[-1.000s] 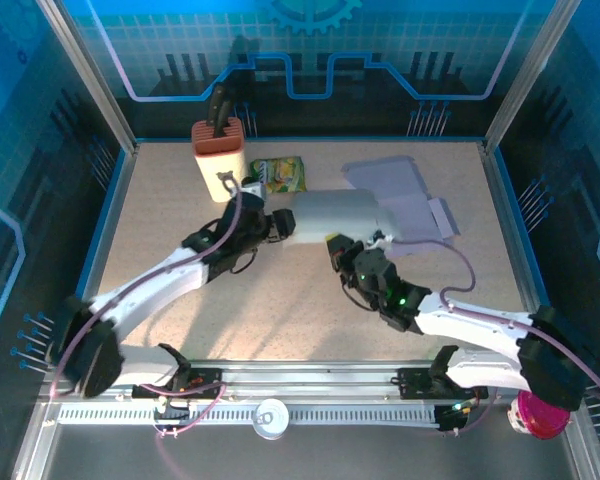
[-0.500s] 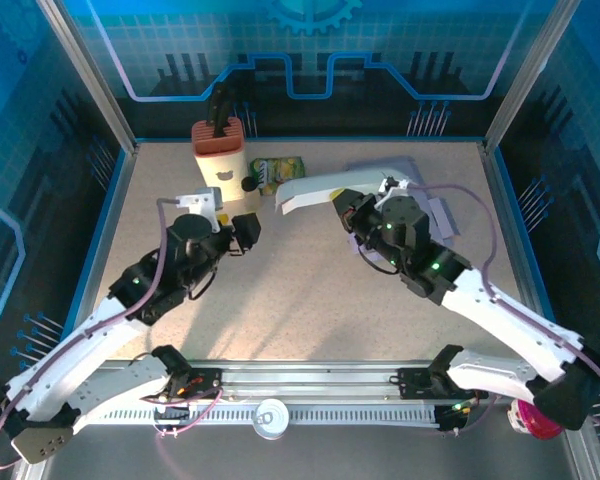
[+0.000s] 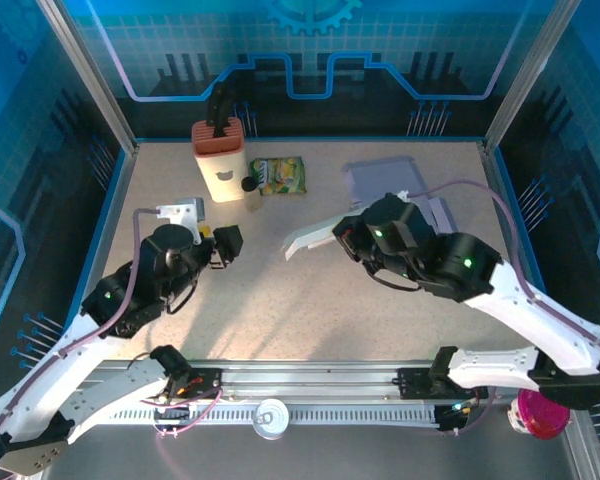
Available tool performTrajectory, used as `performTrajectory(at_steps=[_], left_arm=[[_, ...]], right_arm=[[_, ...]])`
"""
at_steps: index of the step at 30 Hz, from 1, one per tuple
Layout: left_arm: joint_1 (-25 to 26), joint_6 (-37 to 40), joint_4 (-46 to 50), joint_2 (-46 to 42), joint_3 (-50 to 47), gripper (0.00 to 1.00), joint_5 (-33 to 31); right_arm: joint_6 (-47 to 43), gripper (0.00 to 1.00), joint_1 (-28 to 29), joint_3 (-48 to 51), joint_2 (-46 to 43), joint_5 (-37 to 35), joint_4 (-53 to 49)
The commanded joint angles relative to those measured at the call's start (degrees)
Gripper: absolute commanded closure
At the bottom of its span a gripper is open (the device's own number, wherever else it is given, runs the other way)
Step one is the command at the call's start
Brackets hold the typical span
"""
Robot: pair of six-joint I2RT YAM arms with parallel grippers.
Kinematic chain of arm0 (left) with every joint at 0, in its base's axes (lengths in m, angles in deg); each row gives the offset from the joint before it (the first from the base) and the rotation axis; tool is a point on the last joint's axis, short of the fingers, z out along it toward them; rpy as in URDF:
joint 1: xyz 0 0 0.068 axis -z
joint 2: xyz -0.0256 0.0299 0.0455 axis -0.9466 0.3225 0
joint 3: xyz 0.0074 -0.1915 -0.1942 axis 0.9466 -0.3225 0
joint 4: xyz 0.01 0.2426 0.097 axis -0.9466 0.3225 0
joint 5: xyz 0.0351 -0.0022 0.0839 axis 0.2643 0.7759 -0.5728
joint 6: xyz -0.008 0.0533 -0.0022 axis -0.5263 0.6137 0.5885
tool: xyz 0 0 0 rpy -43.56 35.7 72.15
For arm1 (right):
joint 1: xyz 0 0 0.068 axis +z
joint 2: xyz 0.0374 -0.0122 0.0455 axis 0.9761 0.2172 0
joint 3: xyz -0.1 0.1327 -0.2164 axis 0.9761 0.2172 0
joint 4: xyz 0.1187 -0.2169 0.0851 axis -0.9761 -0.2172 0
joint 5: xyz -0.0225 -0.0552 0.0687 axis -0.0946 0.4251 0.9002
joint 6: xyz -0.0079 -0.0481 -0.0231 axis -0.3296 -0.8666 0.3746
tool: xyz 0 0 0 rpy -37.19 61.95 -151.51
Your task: Fold the paper box
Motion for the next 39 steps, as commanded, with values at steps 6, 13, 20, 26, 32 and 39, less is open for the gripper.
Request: performTrajectory(at_steps=[6, 13, 20, 26, 32, 39], left_arm=[[-7.6, -5.6, 9.7, 5.2, 2.5, 0.31, 8.3], [-10.2, -3.5, 8.7, 5.6, -1.2, 0.3, 10.5], [-10.2, 0.1, 3.0, 4.7, -7.3, 0.28, 11.5], [-10.1, 0.9, -0.2, 4.7, -10.5, 0.28, 13.5], [-10.2, 2.4, -0.5, 4.5, -11.6, 0.25, 13.4], [-10.2, 6.4, -4.9, 5.4, -16.1, 0.25, 17.1]], right_arm=[[3.7, 1.0, -10.0, -5.8, 15.2, 11.5, -4.1], [1.2, 1.0, -14.0, -3.3, 22.8, 19.7, 6.6], [0.8, 1.0, -13.9, -2.9, 24.4, 20.4, 8.4], [-2.4, 1.0, -13.7, 1.2, 26.1, 21.7, 17.7], [-7.1, 1.0, -13.8, 10.5, 23.8, 20.6, 32.3], [-8.4, 1.0, -14.9, 18.9, 23.6, 23.6, 48.7]])
